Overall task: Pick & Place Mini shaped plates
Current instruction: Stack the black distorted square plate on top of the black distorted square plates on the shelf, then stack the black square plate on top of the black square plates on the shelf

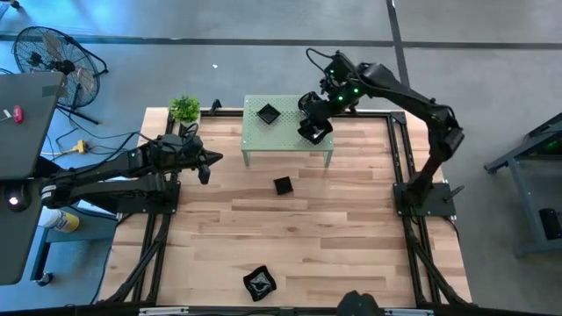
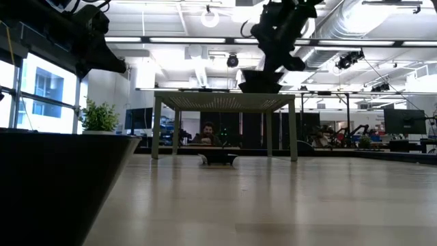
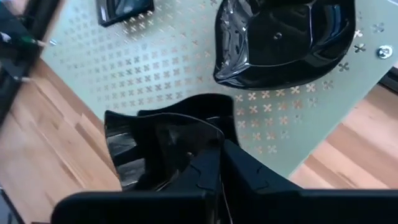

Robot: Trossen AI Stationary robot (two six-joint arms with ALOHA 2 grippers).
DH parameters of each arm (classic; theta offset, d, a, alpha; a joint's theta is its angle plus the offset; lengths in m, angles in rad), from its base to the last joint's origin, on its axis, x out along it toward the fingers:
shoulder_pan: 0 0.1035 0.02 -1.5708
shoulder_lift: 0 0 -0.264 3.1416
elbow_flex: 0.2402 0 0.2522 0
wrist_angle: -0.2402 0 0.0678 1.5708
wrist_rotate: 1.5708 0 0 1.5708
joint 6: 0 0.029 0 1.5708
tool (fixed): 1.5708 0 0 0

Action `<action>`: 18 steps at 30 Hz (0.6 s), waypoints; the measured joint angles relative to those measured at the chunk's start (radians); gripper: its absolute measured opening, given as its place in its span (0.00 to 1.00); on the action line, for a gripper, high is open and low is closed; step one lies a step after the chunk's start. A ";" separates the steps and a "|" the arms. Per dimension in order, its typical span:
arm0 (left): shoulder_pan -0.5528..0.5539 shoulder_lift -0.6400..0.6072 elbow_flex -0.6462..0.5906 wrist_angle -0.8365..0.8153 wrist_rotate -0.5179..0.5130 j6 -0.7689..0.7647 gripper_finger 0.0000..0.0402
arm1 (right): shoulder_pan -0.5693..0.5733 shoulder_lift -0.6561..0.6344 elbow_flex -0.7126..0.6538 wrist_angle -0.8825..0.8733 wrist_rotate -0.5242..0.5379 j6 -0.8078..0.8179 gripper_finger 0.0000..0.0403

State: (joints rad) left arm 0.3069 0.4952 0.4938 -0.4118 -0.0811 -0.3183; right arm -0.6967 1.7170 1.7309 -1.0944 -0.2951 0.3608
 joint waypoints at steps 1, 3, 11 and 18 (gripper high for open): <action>0.000 0.000 0.000 0.000 0.000 0.000 0.00 | -0.003 0.006 0.000 -0.001 0.000 -0.011 0.02; 0.000 0.000 0.000 0.000 0.000 0.000 0.00 | -0.003 0.014 0.000 0.003 -0.001 -0.023 0.04; 0.000 0.000 0.000 -0.001 0.001 0.000 0.00 | -0.003 0.017 0.000 0.012 -0.002 -0.050 0.17; 0.000 0.000 0.000 -0.003 0.021 0.000 0.00 | 0.007 -0.049 0.000 -0.008 0.006 -0.077 0.24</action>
State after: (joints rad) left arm 0.3072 0.4950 0.4938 -0.4149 -0.0601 -0.3188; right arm -0.6894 1.6676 1.7309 -1.1023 -0.2891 0.2839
